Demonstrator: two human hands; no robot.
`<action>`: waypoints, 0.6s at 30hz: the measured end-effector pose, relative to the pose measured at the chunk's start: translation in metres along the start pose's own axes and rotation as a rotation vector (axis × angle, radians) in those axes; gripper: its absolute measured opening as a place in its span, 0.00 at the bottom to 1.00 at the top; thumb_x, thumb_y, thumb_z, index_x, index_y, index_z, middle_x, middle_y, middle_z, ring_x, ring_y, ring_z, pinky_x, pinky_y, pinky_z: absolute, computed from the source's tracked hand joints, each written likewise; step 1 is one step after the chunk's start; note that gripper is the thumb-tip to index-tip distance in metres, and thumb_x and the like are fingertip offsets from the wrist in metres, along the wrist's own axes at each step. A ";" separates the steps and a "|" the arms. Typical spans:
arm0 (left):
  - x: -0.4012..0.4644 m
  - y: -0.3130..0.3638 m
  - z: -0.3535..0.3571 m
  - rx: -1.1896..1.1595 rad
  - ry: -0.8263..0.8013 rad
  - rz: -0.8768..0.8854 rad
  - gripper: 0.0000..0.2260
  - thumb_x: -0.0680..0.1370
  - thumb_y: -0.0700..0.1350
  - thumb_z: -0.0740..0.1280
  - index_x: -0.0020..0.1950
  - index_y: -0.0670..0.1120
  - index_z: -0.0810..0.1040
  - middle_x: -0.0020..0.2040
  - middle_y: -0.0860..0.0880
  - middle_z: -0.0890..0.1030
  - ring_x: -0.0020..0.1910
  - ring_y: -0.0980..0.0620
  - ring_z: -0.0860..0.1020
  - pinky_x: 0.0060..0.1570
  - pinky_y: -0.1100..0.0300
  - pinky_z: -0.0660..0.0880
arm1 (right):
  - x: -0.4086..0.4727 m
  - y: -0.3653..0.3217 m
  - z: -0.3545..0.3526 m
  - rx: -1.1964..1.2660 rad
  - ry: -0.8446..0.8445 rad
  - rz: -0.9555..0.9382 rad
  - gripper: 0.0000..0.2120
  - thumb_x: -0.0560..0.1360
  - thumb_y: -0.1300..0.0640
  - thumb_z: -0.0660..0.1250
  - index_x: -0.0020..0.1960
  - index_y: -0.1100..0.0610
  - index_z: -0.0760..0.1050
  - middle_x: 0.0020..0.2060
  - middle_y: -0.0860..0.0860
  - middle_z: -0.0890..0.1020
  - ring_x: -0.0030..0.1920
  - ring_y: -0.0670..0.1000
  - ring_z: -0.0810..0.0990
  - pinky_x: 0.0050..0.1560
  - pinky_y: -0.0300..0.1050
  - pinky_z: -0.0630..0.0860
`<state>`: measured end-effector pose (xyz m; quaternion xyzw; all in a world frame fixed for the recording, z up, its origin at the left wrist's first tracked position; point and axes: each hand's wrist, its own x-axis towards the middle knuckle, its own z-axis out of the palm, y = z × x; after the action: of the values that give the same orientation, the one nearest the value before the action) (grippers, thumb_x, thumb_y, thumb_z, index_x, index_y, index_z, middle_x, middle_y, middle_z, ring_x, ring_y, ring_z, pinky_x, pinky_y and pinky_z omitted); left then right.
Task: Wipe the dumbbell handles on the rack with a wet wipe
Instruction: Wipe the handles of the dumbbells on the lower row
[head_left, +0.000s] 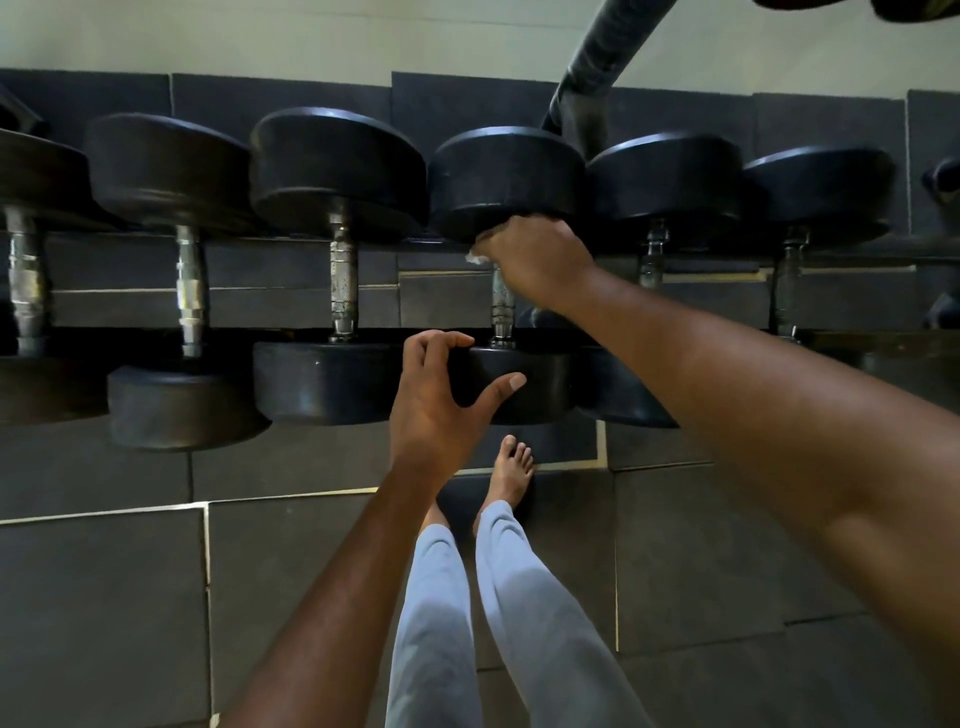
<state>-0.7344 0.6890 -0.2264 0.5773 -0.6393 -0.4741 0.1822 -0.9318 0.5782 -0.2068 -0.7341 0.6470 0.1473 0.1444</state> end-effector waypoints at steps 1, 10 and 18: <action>0.000 -0.001 0.000 0.004 -0.003 -0.002 0.31 0.72 0.66 0.78 0.69 0.55 0.74 0.67 0.56 0.69 0.59 0.58 0.76 0.47 0.72 0.74 | 0.000 -0.001 -0.001 0.017 -0.031 0.006 0.18 0.83 0.58 0.60 0.67 0.47 0.82 0.60 0.55 0.84 0.60 0.63 0.83 0.59 0.56 0.80; 0.000 0.004 -0.006 0.026 -0.026 -0.017 0.31 0.72 0.68 0.77 0.69 0.57 0.74 0.68 0.58 0.68 0.60 0.57 0.77 0.48 0.66 0.77 | 0.007 -0.008 -0.023 0.041 -0.287 -0.009 0.14 0.83 0.54 0.67 0.68 0.50 0.80 0.65 0.54 0.80 0.64 0.59 0.81 0.65 0.57 0.78; 0.000 0.004 -0.006 0.043 -0.034 -0.010 0.31 0.72 0.66 0.78 0.69 0.54 0.75 0.67 0.57 0.69 0.58 0.58 0.76 0.42 0.74 0.70 | -0.008 -0.027 0.001 0.099 -0.514 -0.074 0.03 0.82 0.57 0.67 0.54 0.50 0.77 0.45 0.51 0.81 0.43 0.51 0.80 0.44 0.49 0.74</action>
<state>-0.7321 0.6858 -0.2203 0.5764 -0.6492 -0.4710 0.1565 -0.9061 0.5896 -0.2039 -0.6878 0.5682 0.2919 0.3448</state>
